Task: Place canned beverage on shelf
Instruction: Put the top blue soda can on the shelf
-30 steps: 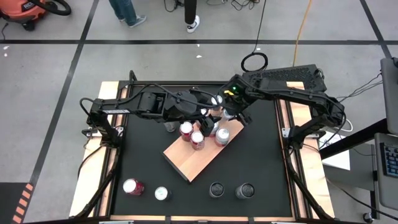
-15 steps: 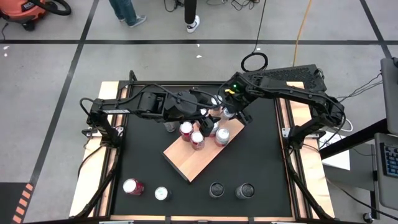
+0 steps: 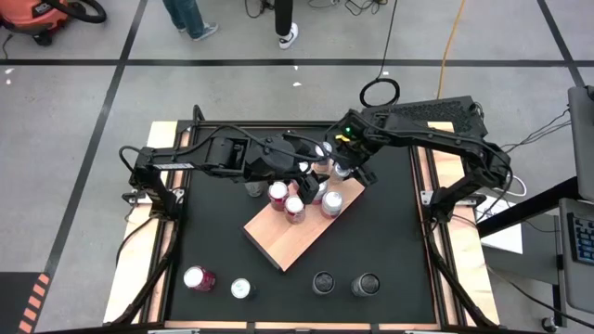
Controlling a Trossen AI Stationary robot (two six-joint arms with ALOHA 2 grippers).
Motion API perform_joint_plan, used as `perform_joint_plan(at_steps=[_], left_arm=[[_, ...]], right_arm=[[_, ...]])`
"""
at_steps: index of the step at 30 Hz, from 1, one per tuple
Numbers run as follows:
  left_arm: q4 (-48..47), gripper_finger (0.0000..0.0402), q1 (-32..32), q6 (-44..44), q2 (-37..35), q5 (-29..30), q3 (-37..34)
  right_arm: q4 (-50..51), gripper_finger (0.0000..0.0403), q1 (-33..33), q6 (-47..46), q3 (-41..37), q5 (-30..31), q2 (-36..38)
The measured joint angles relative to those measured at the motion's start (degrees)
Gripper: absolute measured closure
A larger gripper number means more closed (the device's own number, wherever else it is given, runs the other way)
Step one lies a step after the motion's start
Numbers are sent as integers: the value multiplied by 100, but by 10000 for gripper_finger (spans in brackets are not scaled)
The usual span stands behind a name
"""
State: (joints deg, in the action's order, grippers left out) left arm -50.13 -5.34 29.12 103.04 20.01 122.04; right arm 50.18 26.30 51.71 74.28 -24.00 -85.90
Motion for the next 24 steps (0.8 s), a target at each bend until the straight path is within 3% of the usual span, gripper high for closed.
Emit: perform_joint_plan(at_steps=[18, 24], left_arm=[[0, 77, 0, -38, 0, 0, 0], [-2, 77, 0, -98, 0, -4, 0]], right_arm=[[-26, 183, 0, -147, -2, 26, -30], [-36, 158, 0, -147, -2, 28, -30]])
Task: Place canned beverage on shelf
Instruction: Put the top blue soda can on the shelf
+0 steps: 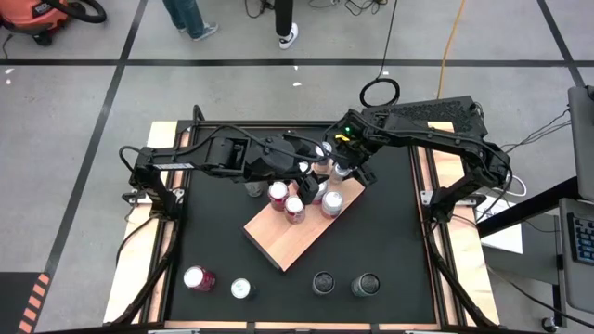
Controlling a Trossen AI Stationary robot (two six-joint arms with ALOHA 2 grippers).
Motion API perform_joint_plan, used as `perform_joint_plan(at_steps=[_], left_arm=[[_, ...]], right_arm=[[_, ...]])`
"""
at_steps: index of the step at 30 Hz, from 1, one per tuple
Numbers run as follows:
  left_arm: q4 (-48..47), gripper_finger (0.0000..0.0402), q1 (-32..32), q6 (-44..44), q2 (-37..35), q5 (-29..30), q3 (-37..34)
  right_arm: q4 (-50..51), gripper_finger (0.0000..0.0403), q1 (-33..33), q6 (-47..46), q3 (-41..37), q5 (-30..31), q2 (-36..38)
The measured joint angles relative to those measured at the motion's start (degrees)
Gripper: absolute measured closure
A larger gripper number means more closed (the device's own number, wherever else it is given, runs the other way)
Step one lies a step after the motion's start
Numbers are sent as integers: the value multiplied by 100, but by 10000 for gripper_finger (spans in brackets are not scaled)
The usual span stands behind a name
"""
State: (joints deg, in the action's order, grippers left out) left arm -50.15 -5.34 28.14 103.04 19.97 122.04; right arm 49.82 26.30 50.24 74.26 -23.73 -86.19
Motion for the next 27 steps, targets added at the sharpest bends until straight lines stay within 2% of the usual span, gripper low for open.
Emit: perform_joint_plan(at_steps=[5, 27], left_arm=[[-2, 77, 0, -2, 0, -22, 0], [-13, 77, 2, -11, 0, -20, 0]], right_arm=[[-48, 141, 0, 0, 0, 10, 1], [-273, 140, 35, 15, 0, 293, 2]])
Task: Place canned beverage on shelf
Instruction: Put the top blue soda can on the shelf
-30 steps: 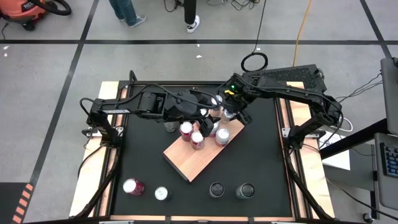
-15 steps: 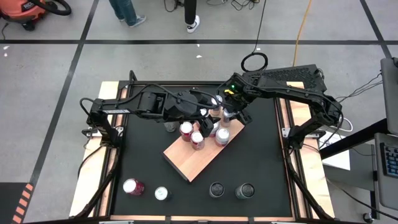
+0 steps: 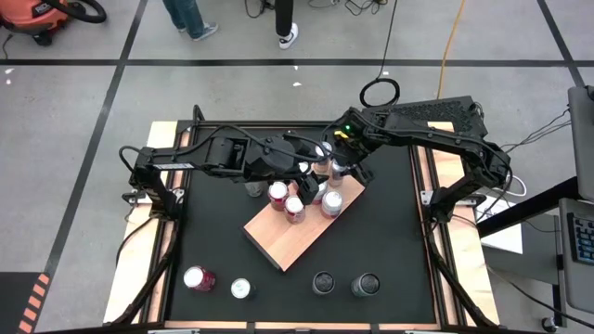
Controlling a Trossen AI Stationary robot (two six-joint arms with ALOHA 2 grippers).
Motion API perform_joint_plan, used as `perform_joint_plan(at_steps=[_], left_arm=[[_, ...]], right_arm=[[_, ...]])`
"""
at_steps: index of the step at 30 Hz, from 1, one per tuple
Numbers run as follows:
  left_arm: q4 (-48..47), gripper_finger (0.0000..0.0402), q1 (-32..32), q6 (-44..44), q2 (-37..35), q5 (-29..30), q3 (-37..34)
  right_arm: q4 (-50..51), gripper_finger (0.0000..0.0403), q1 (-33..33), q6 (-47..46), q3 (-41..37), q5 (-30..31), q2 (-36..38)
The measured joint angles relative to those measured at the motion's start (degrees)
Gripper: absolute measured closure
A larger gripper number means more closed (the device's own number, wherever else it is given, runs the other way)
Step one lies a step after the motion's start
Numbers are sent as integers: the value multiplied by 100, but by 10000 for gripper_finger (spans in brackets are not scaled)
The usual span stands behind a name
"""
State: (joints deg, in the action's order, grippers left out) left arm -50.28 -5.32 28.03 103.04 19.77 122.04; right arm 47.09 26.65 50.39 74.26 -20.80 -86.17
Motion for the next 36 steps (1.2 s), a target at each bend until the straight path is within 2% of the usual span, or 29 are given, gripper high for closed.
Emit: perform_joint_plan(at_steps=[18, 31, 36], left_arm=[[-1, 77, 6, 2, 0, 26, 0], [0, 77, 7, 7, 0, 26, 0], [0, 77, 7, 7, 0, 26, 0]], right_arm=[[-153, 138, 0, -48, -2, 282, 48], [-277, 83, 0, -533, -2, 299, 349], [-179, 77, 0, -945, -2, 269, 722]])
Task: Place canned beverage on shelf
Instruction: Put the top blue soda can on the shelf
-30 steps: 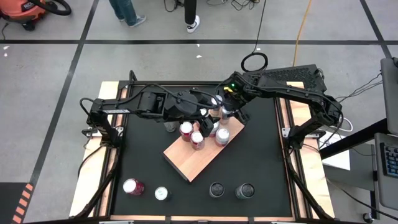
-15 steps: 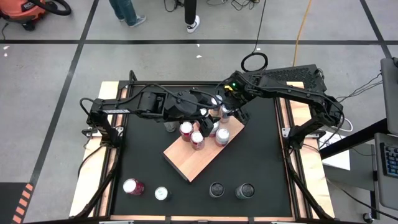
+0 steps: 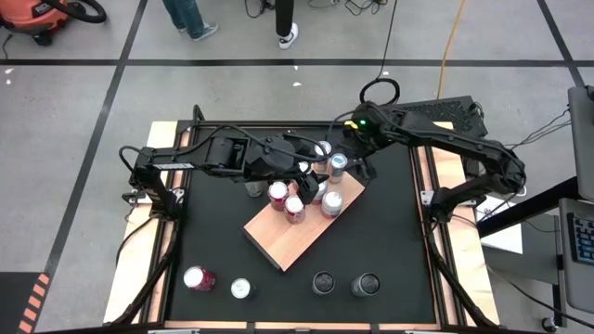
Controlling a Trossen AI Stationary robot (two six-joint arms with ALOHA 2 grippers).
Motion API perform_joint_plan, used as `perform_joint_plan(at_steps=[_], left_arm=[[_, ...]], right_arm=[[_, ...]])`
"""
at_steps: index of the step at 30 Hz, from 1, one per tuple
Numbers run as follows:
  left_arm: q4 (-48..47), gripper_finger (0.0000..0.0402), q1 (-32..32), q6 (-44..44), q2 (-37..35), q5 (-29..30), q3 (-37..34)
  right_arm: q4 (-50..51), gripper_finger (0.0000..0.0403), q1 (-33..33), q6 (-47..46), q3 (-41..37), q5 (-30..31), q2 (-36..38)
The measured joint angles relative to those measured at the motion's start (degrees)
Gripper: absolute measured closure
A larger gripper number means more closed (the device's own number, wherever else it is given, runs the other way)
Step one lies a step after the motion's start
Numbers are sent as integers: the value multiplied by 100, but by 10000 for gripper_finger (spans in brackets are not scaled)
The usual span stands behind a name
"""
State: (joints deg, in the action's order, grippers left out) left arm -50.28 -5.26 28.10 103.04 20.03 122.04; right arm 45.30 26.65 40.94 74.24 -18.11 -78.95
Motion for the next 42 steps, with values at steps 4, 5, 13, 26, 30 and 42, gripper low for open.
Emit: perform_joint_plan(at_steps=[4, 5, 13, 26, 30, 42], left_arm=[[0, 77, 0, 0, 0, 0, 0], [0, 77, 3, 0, 0, 0, 0], [0, 77, 59, 0, 0, 0, 0], [2, 77, 59, 9, 0, 46, 0], [1, 77, 79, 9, 0, 46, 0], [0, 77, 74, 7, 0, 61, 0]], right_arm=[[246, 81, 0, -14, 0, -13, 313], [301, 83, 0, -7, 0, -13, 360], [448, 121, -2, -17, 0, 174, 334], [675, 235, 0, -98, 0, 324, 245], [686, 272, 0, -63, 0, 311, 127], [643, 331, 0, 151, 0, 328, -69]])
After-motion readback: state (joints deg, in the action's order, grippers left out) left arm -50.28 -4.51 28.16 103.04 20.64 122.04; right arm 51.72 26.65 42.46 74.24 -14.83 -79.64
